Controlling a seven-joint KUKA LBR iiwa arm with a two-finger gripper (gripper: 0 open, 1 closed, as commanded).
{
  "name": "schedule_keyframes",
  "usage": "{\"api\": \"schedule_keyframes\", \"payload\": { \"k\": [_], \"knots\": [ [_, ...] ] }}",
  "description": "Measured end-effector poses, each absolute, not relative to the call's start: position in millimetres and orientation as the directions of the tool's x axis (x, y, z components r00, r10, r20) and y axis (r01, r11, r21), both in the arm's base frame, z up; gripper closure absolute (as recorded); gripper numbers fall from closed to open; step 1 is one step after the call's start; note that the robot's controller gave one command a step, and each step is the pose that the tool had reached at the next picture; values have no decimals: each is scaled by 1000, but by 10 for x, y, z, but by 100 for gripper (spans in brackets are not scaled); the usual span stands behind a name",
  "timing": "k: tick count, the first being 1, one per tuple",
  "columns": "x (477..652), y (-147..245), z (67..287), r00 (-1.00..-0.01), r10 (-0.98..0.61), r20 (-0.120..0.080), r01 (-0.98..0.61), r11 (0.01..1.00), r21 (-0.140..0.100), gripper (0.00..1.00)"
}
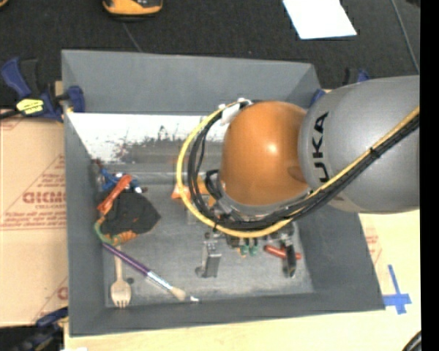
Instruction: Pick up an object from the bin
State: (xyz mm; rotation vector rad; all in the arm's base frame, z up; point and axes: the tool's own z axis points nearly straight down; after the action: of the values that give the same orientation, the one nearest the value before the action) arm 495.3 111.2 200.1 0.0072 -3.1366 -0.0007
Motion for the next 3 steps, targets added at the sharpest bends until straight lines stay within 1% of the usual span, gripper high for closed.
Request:
{"api": "schedule_keyframes", "payload": {
  "k": [1, 2, 3],
  "knots": [
    [4970, 1109, 2034, -1000, -1, -2, -1, 1000, 2, 0],
    [4807, 1571, 1125, -1000, -25, -6, -25, 1000, 4, 0],
    [4742, 1898, 699, -980, 196, -20, 196, 981, 8, 0]
  ]
}}
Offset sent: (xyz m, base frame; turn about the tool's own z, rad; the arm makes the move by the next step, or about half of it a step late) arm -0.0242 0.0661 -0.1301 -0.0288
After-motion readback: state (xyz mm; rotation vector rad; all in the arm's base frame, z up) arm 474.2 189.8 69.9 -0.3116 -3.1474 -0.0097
